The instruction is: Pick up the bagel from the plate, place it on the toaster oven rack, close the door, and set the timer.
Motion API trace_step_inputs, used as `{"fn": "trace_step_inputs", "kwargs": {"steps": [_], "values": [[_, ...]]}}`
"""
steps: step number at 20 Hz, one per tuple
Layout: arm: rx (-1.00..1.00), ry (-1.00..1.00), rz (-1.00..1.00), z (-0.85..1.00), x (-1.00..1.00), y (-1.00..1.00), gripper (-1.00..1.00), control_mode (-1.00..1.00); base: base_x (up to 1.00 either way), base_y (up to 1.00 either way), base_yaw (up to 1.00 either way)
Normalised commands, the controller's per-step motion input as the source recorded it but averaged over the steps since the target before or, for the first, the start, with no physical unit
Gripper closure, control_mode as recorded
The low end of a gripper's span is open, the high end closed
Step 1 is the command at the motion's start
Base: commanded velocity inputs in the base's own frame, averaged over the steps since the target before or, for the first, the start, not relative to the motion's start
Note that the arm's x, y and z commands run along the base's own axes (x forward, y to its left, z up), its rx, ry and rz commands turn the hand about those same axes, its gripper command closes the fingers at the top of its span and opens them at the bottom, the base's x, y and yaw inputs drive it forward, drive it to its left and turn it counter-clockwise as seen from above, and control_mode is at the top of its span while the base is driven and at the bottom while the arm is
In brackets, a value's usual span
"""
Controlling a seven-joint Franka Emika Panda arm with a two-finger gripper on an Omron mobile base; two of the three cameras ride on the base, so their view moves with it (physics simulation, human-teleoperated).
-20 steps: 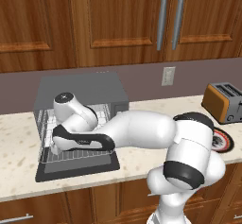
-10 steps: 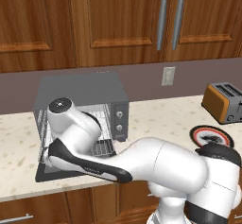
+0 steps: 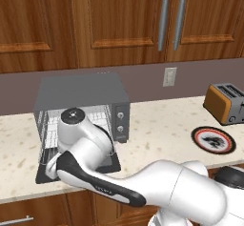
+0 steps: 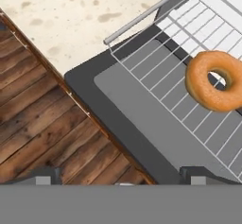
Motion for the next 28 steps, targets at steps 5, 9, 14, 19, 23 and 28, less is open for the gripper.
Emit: {"fn": "trace_step_inputs", "kwargs": {"steps": [5, 9, 14, 19, 23, 28], "values": [[0.00, 0.00, -0.05, -0.19, 0.00, 0.02, -1.00, -1.00, 0.00, 0.00, 0.00], [0.01, 0.00, -0.12, -0.13, -0.01, 0.03, -1.00, -1.00, 0.00, 0.00, 0.00], [0.04, 0.03, -0.22, -0.07, 0.00, 0.00, -1.00, -1.00, 0.00, 0.00, 0.00], [0.06, 0.10, -0.25, -0.09, 0.00, 0.01, -1.00, -1.00, 0.00, 0.00, 0.00], [0.03, 0.10, -0.23, -0.17, 0.04, 0.01, -1.00, -1.00, 0.00, 0.00, 0.00], [0.00, 0.03, -0.16, -0.12, 0.20, 0.01, -1.00, -1.00, 0.00, 0.00, 0.00]]}}
